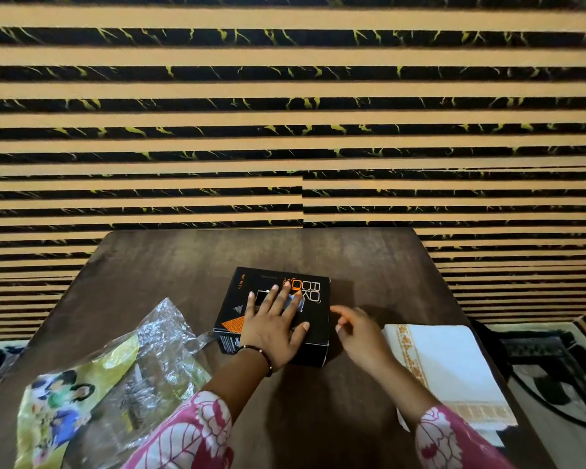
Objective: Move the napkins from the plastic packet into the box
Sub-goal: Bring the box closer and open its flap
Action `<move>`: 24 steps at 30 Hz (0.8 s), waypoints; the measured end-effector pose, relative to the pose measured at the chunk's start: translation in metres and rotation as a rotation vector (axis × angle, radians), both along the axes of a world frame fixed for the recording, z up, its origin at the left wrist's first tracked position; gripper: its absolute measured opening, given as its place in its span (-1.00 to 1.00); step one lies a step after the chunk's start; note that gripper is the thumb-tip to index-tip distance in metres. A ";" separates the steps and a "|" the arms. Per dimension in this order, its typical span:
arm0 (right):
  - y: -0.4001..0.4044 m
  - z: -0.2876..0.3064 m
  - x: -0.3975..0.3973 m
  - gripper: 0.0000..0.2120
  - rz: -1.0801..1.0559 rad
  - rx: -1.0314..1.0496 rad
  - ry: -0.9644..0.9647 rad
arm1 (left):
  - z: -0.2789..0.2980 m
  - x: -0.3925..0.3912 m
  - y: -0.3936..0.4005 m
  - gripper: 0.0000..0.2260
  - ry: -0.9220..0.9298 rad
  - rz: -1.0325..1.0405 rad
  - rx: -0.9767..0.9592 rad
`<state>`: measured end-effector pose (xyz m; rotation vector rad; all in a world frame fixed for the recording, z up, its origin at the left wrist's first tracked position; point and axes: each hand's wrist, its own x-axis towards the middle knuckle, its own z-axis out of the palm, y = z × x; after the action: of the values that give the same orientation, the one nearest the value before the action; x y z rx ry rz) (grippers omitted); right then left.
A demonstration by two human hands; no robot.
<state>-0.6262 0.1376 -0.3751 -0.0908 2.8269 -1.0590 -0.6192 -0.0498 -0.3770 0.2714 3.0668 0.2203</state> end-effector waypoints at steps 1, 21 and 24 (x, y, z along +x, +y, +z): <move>0.002 -0.002 0.000 -0.57 0.012 0.016 -0.014 | 0.000 0.000 0.000 -0.35 0.002 0.000 0.002; 0.002 0.018 -0.033 -0.82 -0.219 -0.597 -0.617 | 0.001 -0.002 0.000 -0.29 -0.020 -0.010 0.002; 0.004 0.023 -0.037 -0.93 -0.192 -0.452 -0.659 | 0.000 -0.004 0.000 -0.30 -0.022 -0.012 -0.001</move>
<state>-0.6635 0.1414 -0.3525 0.4181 2.0092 -1.4259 -0.6231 -0.0501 -0.3770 0.2847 3.0429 0.2190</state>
